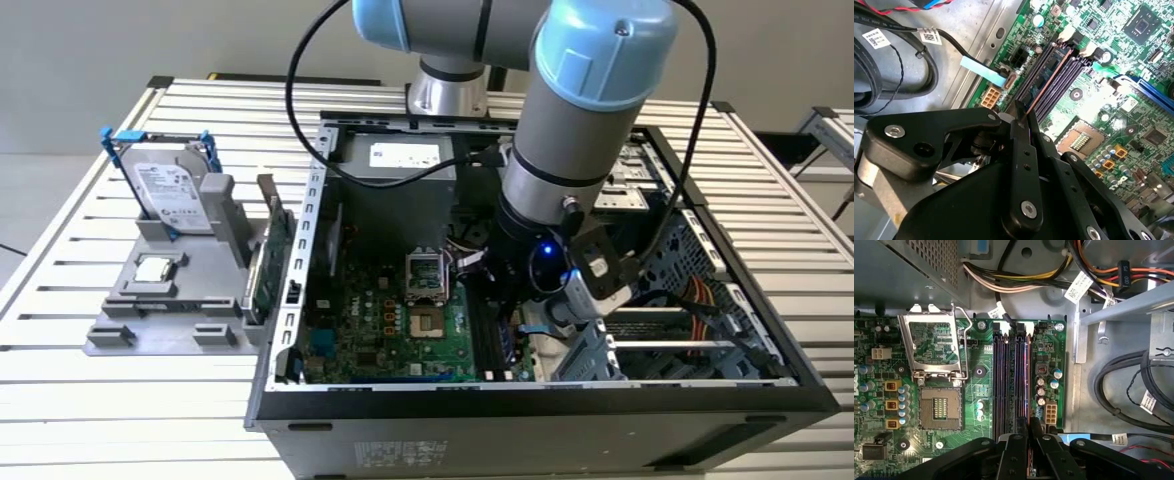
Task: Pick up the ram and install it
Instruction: 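Insert the ram into the slot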
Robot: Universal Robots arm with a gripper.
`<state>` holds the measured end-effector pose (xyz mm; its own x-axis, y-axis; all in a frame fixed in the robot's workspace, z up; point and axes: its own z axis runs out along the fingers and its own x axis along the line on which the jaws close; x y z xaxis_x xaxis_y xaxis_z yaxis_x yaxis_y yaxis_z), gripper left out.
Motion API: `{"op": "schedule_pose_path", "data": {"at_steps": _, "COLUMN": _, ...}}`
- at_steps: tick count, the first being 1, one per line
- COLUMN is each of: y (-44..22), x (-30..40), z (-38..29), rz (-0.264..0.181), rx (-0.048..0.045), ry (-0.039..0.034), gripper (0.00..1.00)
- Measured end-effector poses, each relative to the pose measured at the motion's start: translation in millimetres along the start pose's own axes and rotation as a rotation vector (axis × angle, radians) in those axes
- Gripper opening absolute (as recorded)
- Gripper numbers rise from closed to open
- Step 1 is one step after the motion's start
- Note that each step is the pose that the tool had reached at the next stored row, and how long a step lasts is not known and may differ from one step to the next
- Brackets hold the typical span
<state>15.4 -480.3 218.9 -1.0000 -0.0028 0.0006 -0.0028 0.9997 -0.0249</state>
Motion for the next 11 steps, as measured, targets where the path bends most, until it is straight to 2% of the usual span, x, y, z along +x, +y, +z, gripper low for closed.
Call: {"op": "schedule_pose_path", "data": {"at_steps": 11, "y": -3.1, "x": 0.0, "z": 0.5, "rz": 0.004, "rx": 0.0002, "ry": 0.0002, "gripper": 0.0}}
